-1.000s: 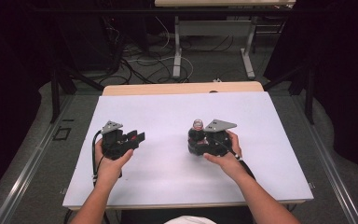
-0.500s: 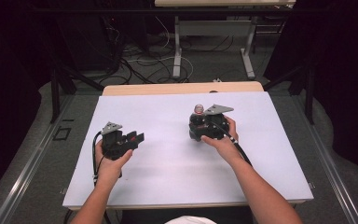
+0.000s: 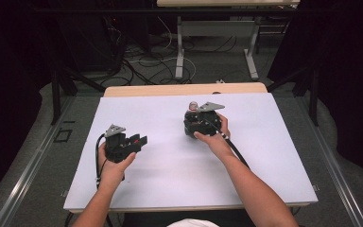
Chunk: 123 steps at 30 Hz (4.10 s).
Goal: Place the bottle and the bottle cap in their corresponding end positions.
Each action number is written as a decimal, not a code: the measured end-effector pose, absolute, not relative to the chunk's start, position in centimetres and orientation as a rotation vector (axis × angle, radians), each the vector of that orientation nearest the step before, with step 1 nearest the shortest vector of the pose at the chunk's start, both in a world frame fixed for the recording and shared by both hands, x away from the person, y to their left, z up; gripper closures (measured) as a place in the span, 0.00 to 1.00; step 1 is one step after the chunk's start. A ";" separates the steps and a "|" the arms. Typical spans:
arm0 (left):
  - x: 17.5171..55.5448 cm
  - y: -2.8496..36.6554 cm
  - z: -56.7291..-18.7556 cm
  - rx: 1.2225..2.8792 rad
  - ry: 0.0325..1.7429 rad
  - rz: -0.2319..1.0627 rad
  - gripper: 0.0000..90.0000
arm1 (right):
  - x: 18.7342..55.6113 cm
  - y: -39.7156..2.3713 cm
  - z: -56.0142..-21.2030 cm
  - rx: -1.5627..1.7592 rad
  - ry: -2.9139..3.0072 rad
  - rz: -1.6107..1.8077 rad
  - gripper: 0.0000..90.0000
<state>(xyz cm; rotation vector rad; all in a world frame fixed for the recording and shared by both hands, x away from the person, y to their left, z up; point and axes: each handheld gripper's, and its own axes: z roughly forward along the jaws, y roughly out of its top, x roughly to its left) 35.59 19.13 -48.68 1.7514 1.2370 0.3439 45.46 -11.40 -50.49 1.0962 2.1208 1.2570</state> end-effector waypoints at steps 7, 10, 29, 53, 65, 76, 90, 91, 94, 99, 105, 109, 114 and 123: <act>35.7 19.2 -48.9 1.728 1.247 0.345 0.68 | 45.4 -10.7 -51.2 1.097 2.137 1.261 0.33; 35.7 19.2 -48.9 1.737 1.243 0.350 0.68 | 45.3 -10.3 -51.3 1.076 2.145 1.263 0.33; 35.7 19.1 -49.0 1.749 1.251 0.340 0.68 | 45.1 -10.2 -52.2 1.074 2.141 1.280 0.27; 36.1 18.0 -49.9 1.791 1.236 0.334 0.68 | 41.9 -14.6 -51.0 1.135 2.181 1.210 0.00; 36.0 17.7 -50.1 1.806 1.224 0.333 0.68 | 39.3 -17.2 -50.0 1.142 2.195 1.155 0.00; 36.0 17.4 -50.1 1.828 1.212 0.325 0.68 | 36.7 -20.0 -49.7 1.147 2.161 1.164 0.00; 36.0 13.8 -50.7 1.928 1.110 0.307 0.68 | 34.6 -22.3 -50.9 1.193 2.124 1.180 0.00; 35.9 13.3 -50.9 1.932 1.097 0.301 0.68 | 34.5 -22.3 -51.0 1.206 2.124 1.182 0.00; 35.7 11.6 -51.3 1.954 1.057 0.307 0.68 | 34.4 -22.3 -51.4 1.206 2.126 1.177 0.00; 35.3 8.9 -52.3 2.008 1.005 0.262 0.68 | 34.4 -22.3 -51.9 1.204 2.130 1.173 0.00; 35.0 6.4 -53.4 2.053 0.947 0.223 0.68 | 34.4 -22.3 -52.2 1.188 2.140 1.150 0.00; 34.9 5.3 -54.0 2.052 0.923 0.192 0.68 | 34.4 -22.4 -52.3 1.193 2.144 1.153 0.00; 35.0 4.5 -54.8 2.060 0.893 0.196 0.68 | 34.4 -22.6 -52.5 1.207 2.138 1.158 0.00; 35.1 3.7 -55.9 2.096 0.881 0.206 0.68 | 34.5 -22.7 -52.7 1.223 2.143 1.170 0.00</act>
